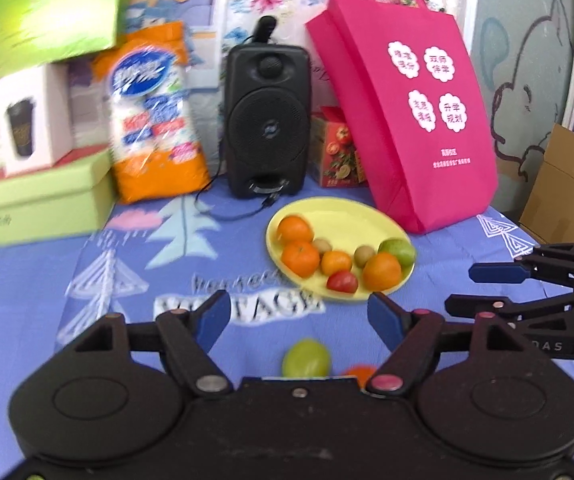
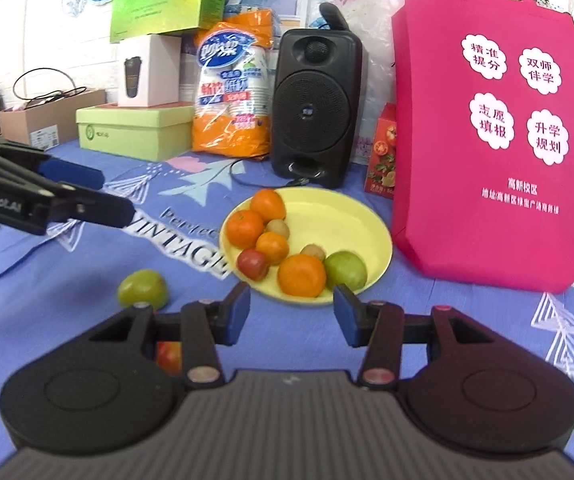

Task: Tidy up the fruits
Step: 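Withdraw both tools from the plate, then grasp the small orange with the left tool while the right tool grasps the red tomato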

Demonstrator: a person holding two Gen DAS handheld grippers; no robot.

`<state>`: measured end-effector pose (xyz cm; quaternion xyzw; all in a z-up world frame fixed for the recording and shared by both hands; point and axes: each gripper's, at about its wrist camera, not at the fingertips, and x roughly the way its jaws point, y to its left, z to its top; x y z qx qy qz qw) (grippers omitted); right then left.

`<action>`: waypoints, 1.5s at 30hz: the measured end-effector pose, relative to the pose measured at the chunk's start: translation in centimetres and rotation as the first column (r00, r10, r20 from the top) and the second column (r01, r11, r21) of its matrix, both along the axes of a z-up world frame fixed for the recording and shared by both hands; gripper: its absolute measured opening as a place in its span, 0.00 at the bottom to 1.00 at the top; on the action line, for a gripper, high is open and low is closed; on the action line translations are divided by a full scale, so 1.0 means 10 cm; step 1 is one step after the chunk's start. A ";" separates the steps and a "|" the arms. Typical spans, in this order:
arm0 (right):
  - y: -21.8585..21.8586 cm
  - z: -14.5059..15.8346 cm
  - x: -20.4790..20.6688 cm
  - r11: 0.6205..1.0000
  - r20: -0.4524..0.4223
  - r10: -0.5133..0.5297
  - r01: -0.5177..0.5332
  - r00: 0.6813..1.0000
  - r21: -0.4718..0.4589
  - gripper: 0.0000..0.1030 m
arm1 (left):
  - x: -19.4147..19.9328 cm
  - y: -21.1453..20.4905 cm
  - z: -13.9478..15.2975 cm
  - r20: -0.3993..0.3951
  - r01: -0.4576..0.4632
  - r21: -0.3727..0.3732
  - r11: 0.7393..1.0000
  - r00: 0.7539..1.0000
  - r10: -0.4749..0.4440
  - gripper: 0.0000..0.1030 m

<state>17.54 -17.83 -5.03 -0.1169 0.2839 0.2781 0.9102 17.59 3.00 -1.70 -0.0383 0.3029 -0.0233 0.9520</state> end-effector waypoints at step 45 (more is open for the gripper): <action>0.57 -0.57 -0.15 0.983 -0.093 0.152 -0.160 0.984 -0.090 0.49 | -0.47 -0.32 -0.79 -0.099 -0.007 -0.076 0.997 0.995 -0.001 0.30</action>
